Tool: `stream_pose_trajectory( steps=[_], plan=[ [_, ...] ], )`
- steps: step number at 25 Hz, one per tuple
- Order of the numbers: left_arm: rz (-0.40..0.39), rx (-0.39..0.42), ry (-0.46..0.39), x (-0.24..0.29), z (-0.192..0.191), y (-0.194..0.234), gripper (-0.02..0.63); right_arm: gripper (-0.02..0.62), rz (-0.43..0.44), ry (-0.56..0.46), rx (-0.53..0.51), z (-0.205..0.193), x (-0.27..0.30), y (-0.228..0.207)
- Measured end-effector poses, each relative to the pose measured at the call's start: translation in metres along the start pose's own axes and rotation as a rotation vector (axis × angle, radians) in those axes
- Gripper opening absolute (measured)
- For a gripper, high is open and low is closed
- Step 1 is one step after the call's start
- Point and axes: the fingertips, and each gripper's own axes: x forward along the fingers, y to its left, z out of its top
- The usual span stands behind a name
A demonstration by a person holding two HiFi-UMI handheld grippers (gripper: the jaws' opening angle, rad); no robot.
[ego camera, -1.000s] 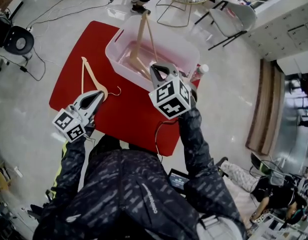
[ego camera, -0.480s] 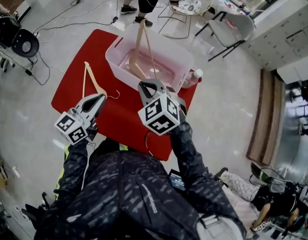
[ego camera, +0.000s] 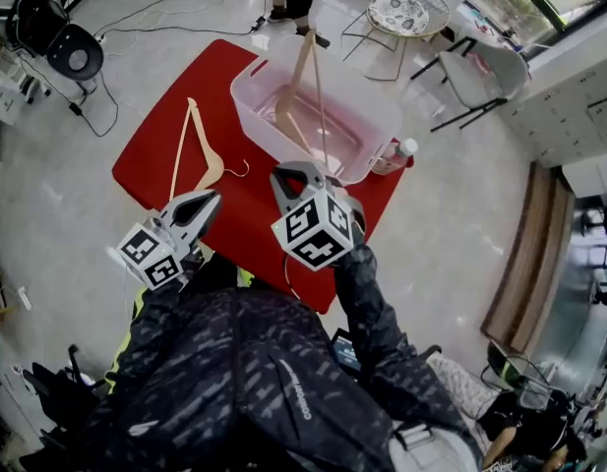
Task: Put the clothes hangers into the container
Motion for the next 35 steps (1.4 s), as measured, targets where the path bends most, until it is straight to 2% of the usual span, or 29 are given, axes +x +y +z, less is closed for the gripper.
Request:
stream_pose_trajectory(
  steps=[7, 16, 19, 25, 35],
  plan=[
    [0.019, -0.016, 0.007, -0.032, -0.031, -0.019, 0.012, 0.018, 0.117, -0.022, -0.071, 0.005, 0.027, 0.046],
    [0.061, -0.077, 0.022, -0.056, -0.07, -0.029, 0.012, 0.02, 0.257, -0.007, -0.19, 0.011, 0.066, 0.1],
    [0.098, -0.093, 0.004, -0.07, -0.075, -0.021, 0.012, 0.018, 0.278, -0.007, -0.238, 0.015, 0.079, 0.117],
    [0.195, -0.134, -0.032, -0.103, -0.085, 0.003, 0.012, 0.015, 0.449, 0.019, -0.275, 0.02, 0.104, 0.167],
    [0.349, -0.154, -0.058, -0.156, -0.103, 0.063, 0.012, 0.017, 0.57, 0.033, -0.361, 0.032, 0.158, 0.225]
  ],
)
